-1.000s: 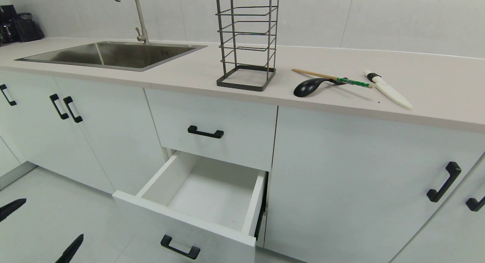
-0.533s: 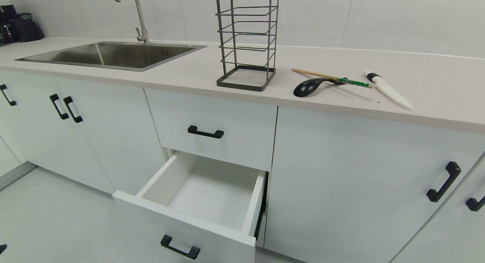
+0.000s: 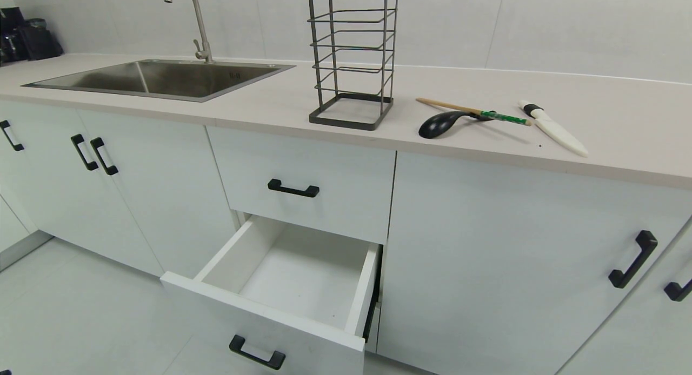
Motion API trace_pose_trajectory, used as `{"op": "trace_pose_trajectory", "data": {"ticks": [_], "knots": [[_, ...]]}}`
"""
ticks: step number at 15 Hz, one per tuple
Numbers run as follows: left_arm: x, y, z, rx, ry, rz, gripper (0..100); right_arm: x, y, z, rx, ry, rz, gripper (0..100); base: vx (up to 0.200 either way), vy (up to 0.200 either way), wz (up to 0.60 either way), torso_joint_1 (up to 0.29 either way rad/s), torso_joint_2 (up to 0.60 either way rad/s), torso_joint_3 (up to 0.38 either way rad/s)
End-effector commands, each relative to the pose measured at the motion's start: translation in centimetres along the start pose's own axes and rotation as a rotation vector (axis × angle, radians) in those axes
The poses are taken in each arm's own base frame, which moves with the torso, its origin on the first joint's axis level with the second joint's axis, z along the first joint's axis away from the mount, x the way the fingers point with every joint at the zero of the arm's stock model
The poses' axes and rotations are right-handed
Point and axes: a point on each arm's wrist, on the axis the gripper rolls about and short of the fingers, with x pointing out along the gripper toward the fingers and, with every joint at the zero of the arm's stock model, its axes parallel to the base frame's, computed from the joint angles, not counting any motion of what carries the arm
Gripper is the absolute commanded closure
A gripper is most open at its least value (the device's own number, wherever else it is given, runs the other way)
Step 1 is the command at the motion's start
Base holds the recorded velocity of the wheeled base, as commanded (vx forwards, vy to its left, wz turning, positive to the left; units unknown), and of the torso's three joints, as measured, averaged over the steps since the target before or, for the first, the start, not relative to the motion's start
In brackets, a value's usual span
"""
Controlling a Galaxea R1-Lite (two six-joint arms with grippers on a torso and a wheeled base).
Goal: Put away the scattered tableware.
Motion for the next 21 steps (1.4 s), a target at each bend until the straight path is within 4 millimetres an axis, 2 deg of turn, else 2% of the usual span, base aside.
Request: {"op": "trace_pose_trajectory", "data": {"ticks": [1,8,10,14,17,19,20,21], "knots": [[0.03,0.01,0.02,-0.025,0.002,-0.001,0,0.00,0.00,0.02,0.000,0.001,0.000,100,0.000,0.000,0.00,0.000,0.00,0.000],[0.03,0.00,0.02,-0.222,0.001,-0.005,0,0.02,0.00,-0.02,0.000,0.002,0.000,100,0.000,0.000,0.00,0.000,0.00,0.000],[0.01,0.26,-0.04,-0.151,0.018,0.112,0,0.00,0.00,0.02,0.000,0.001,-0.001,100,0.000,0.000,0.00,0.000,0.00,0.000],[0.00,0.29,-0.04,-0.115,0.021,0.127,0,0.00,0.00,0.02,0.000,0.001,0.000,100,0.000,0.000,0.00,0.000,0.00,0.000],[0.01,0.10,0.01,-0.037,0.007,0.040,0,0.00,0.00,0.02,0.000,0.001,-0.001,100,0.000,0.000,0.00,0.000,0.00,0.000],[-0.01,0.09,0.01,-0.034,-0.002,-0.006,0,0.00,0.00,0.02,0.000,0.001,0.000,100,0.000,0.000,0.00,0.000,0.00,0.000],[-0.35,0.23,-0.10,-0.053,-0.046,-0.123,0,0.00,0.00,0.02,0.000,0.001,0.000,100,0.000,0.000,0.00,0.000,0.00,0.000],[-0.57,0.22,-0.13,-0.055,-0.075,-0.127,0,0.00,0.00,0.02,0.000,0.001,0.000,100,0.000,0.000,0.00,0.000,0.00,0.000]]}}
